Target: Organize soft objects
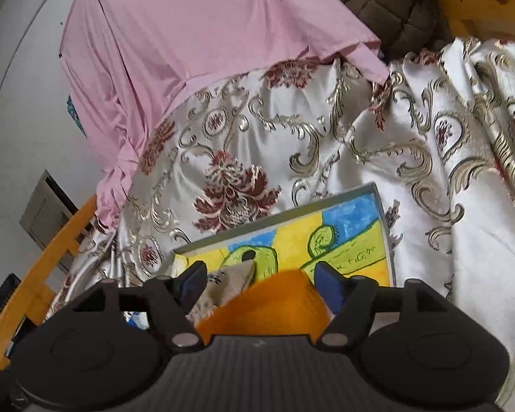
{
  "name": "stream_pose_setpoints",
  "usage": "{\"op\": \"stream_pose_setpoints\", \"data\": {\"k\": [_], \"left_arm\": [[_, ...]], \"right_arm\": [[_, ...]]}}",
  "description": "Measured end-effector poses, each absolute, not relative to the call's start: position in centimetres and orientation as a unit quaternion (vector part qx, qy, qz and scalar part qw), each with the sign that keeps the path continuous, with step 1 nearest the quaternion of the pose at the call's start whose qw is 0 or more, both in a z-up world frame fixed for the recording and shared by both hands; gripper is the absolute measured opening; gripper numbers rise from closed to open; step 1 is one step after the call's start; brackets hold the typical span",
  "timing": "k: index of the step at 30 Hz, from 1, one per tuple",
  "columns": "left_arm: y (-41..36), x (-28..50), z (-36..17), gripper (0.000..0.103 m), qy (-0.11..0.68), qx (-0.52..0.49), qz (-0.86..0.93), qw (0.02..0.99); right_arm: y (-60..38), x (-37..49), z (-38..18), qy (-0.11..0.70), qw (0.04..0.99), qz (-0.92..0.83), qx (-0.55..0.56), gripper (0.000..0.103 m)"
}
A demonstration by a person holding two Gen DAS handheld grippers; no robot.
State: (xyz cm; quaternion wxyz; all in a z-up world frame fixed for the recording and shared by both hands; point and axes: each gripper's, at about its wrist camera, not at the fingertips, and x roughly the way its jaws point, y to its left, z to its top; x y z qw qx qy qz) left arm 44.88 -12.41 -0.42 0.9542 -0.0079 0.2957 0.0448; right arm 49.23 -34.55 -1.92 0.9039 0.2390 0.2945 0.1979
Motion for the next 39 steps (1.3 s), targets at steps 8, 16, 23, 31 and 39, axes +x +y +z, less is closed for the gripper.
{"op": "stream_pose_setpoints", "data": {"k": [8, 16, 23, 31, 39], "left_arm": [[-10.0, 41.3, 3.0, 0.089, 0.264, -0.038, 0.074, 0.961], [-9.0, 36.9, 6.3, 0.095, 0.227, -0.056, 0.079, 0.969], [-8.1, 32.0, 8.7, 0.100, 0.207, -0.066, 0.070, 0.974], [-7.4, 26.4, 10.2, 0.102, 0.179, -0.070, 0.051, 0.980], [-6.0, 21.1, 9.6, 0.102, 0.170, -0.094, 0.044, 0.980]], "right_arm": [[-35.3, 46.4, 0.6, 0.274, 0.912, 0.194, 0.234, 0.085], [-34.3, 42.1, 3.3, 0.248, 0.929, 0.186, 0.201, 0.091], [-33.3, 37.4, 5.4, 0.229, 0.948, 0.163, 0.150, 0.096], [-32.9, 30.9, 7.1, 0.210, 0.958, 0.149, 0.124, 0.102], [-32.0, 24.6, 7.1, 0.187, 0.970, 0.127, 0.085, 0.103]]}}
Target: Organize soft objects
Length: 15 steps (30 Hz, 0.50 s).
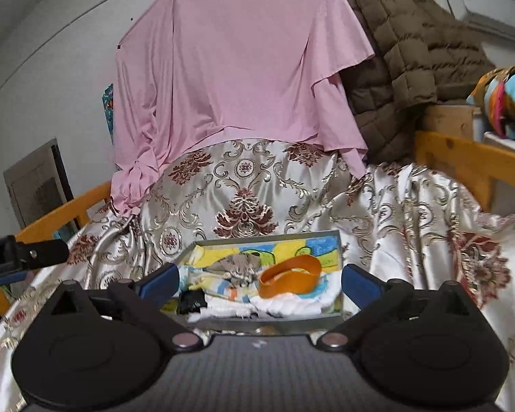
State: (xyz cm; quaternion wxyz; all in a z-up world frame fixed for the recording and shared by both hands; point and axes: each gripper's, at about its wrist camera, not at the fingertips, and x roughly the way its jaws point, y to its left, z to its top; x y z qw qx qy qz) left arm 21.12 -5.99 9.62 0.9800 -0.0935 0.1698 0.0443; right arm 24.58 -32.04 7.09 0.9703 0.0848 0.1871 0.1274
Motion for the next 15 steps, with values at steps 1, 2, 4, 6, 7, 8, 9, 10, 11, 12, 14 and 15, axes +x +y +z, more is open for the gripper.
{"op": "stream_pose_setpoints", "data": {"k": [1, 2, 4, 6, 7, 8, 9, 10, 11, 12, 14, 15], "left_arm": [[-5.8, 20.6, 9.4, 0.102, 0.169, -0.093, 0.042, 0.980], [-5.6, 19.9, 9.2, 0.102, 0.168, -0.091, 0.041, 0.981], [-5.2, 18.8, 8.8, 0.102, 0.166, -0.088, 0.041, 0.981], [-4.8, 17.8, 8.4, 0.102, 0.163, -0.088, 0.042, 0.982], [-4.6, 17.3, 8.2, 0.102, 0.162, -0.087, 0.043, 0.982], [-4.5, 16.9, 8.1, 0.102, 0.160, -0.086, 0.044, 0.982], [-4.3, 16.3, 7.9, 0.102, 0.156, -0.081, 0.045, 0.983], [-4.3, 15.8, 7.8, 0.102, 0.152, -0.075, 0.045, 0.984], [-4.3, 15.5, 7.7, 0.102, 0.148, -0.069, 0.043, 0.986], [-4.3, 15.0, 7.7, 0.102, 0.143, -0.061, 0.040, 0.987], [-4.4, 14.2, 7.4, 0.102, 0.136, -0.047, 0.035, 0.989], [-4.5, 13.8, 7.2, 0.102, 0.133, -0.041, 0.033, 0.990]], "right_arm": [[-31.9, 24.0, 7.0, 0.185, 0.972, 0.123, 0.081, 0.103], [-31.8, 23.2, 6.9, 0.181, 0.973, 0.118, 0.078, 0.103], [-31.5, 22.0, 6.7, 0.175, 0.976, 0.112, 0.071, 0.103], [-31.3, 20.9, 6.5, 0.171, 0.978, 0.107, 0.062, 0.103], [-31.1, 20.4, 6.4, 0.168, 0.978, 0.107, 0.060, 0.103], [-31.0, 20.0, 6.4, 0.165, 0.979, 0.107, 0.058, 0.103], [-30.8, 19.5, 6.3, 0.163, 0.979, 0.108, 0.056, 0.103], [-30.7, 19.0, 6.3, 0.160, 0.980, 0.109, 0.053, 0.103], [-30.5, 18.6, 6.3, 0.158, 0.980, 0.108, 0.051, 0.103], [-30.4, 18.1, 6.2, 0.153, 0.981, 0.105, 0.049, 0.103], [-30.2, 17.4, 6.2, 0.149, 0.982, 0.104, 0.047, 0.103], [-30.1, 17.0, 6.1, 0.148, 0.982, 0.104, 0.047, 0.103]]}}
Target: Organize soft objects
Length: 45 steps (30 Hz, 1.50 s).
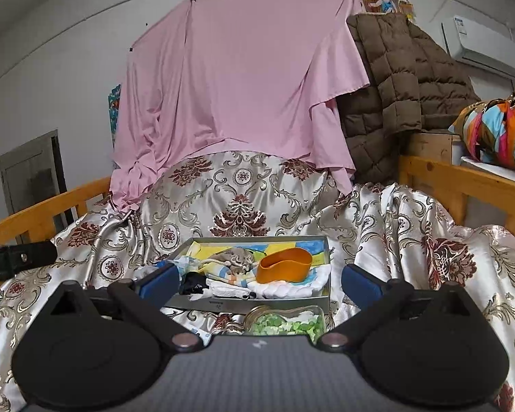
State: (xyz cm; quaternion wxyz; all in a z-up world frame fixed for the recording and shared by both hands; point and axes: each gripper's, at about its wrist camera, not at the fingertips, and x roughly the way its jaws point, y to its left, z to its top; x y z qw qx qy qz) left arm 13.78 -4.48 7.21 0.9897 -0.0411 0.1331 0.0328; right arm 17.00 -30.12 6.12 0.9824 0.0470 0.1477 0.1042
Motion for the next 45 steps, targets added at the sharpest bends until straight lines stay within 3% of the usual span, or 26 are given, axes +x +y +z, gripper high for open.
{"op": "stream_pose_setpoints", "data": {"k": [22, 45], "left_arm": [[-1.1, 8.6, -1.0, 0.102, 0.205, -0.089, 0.035, 0.974], [-1.9, 6.6, -1.6, 0.102, 0.220, -0.082, 0.034, 0.971]], "right_arm": [[-27.4, 9.5, 1.5, 0.184, 0.980, 0.061, 0.041, 0.103], [-26.2, 7.5, 0.0, 0.193, 0.980, 0.037, 0.030, 0.103]]}}
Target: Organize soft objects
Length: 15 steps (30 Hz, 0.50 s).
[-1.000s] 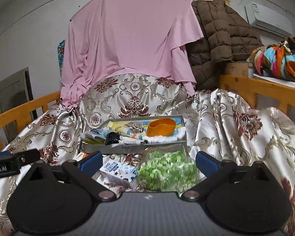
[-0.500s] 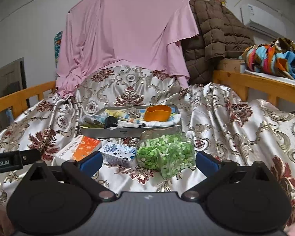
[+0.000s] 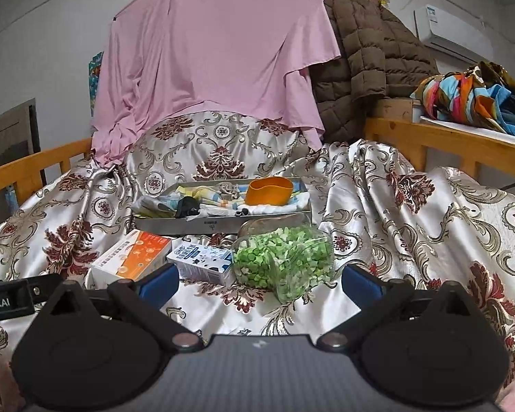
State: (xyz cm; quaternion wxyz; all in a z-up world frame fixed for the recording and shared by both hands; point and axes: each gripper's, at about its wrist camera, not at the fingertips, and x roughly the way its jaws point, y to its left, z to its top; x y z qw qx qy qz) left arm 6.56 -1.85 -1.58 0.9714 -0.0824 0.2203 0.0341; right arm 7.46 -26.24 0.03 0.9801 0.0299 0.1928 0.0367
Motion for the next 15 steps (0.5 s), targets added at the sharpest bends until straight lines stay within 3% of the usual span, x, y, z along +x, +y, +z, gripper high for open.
{"op": "stream_pose_setpoints", "data": {"k": [15], "left_arm": [[-2.03, 6.14, -1.57, 0.102, 0.216, -0.076, 0.038, 0.973]], "right_arm": [[-26.17, 7.46, -0.03, 0.196, 0.979, 0.039, 0.028, 0.103]]}}
